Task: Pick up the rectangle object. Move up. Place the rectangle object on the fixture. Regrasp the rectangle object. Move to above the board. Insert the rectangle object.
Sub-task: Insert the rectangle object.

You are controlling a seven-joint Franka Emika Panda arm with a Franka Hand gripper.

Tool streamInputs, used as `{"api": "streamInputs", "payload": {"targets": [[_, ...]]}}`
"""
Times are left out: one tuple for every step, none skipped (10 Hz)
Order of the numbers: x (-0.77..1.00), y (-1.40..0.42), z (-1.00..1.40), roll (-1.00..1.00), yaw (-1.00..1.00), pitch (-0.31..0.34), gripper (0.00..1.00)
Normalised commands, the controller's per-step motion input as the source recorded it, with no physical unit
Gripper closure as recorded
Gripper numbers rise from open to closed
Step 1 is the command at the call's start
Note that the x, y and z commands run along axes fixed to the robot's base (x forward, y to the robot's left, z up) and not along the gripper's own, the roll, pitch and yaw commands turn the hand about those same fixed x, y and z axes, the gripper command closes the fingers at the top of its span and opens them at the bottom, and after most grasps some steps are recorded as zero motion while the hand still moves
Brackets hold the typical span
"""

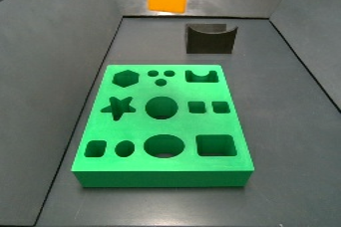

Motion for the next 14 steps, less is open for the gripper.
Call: {"api": "streamInputs", "payload": {"targets": [[0.0, 0.0, 0.0, 0.0, 0.0, -0.024, 1.0], [0.03, 0.0, 0.0, 0.0, 0.0, 0.0, 1.0], [0.31, -0.09, -0.35, -0.14, 0.11, -0.149, 1.0], [0.03, -0.31, -0.56, -0.01, 0.08, -0.244, 1.0], [0.06, -0.34, -0.46, 0.0, 0.22, -0.207, 1.0], [0.07, -0.36, -0.39, 0.03, 0.26, -0.163, 1.0], [0.16, -0.43, -0.39, 0.01, 0.31, -0.144, 1.0], [0.27, -0.49, -0.37, 0.02, 0.35, -0.113, 1.0], [0.36, -0.53, -0.32, 0.1, 0.4, -0.01, 1.0], [0.39, -0.52, -0.3, 0.12, 0.38, 0.0, 1.0], [0.44, -0.5, -0.29, 0.11, 0.38, 0.0, 1.0], [0.51, -0.44, -0.32, 0.01, 0.39, 0.0, 1.0], [0.51, -0.43, -0.34, 0.0, 0.39, -0.01, 1.0], [0.41, -0.44, -0.37, 0.0, 0.37, -0.017, 1.0]]}}
